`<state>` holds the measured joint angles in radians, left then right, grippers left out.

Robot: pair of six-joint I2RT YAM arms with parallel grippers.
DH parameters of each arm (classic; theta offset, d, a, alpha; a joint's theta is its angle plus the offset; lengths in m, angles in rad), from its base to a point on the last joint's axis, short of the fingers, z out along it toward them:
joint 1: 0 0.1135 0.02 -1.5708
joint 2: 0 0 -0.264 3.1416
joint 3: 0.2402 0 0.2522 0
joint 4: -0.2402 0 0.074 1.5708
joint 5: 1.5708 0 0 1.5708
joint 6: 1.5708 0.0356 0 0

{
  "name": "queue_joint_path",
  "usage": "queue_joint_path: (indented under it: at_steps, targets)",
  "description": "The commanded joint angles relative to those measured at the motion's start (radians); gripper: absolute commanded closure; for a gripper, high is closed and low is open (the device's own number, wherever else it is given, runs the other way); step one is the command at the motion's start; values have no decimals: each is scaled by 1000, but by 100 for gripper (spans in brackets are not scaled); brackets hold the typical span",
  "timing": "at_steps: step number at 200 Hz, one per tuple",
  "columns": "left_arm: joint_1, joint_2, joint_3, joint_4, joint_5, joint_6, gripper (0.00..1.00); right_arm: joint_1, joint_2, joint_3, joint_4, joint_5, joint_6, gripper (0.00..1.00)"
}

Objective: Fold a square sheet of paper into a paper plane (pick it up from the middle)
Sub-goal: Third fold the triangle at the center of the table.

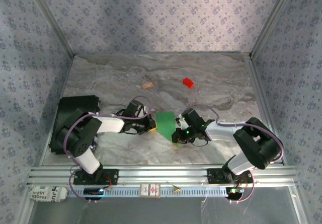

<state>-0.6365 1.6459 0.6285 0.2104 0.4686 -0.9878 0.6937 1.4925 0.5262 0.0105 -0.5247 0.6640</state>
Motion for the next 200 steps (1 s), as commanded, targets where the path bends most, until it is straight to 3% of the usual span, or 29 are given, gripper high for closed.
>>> queue_joint_path:
  at_steps: [1, 36, 70, 146, 200]
  targets:
    - [-7, -79, 27, -33, -53, 19, 94, -14, 32, -15, -148, 31, -27, 100]
    - [-73, -97, 34, 2, -42, 6, 93, -20, 32, -7, -154, 29, -27, 100]
    - [-134, -6, 52, 58, -11, -12, 95, -22, 33, -14, -150, 27, -27, 100]
    - [-115, 76, 12, 37, -49, -12, 95, -33, -4, 0, -87, -26, -23, 100]
    - [-111, 91, -9, 64, -34, -17, 96, 25, 20, 125, -64, -9, -27, 98]
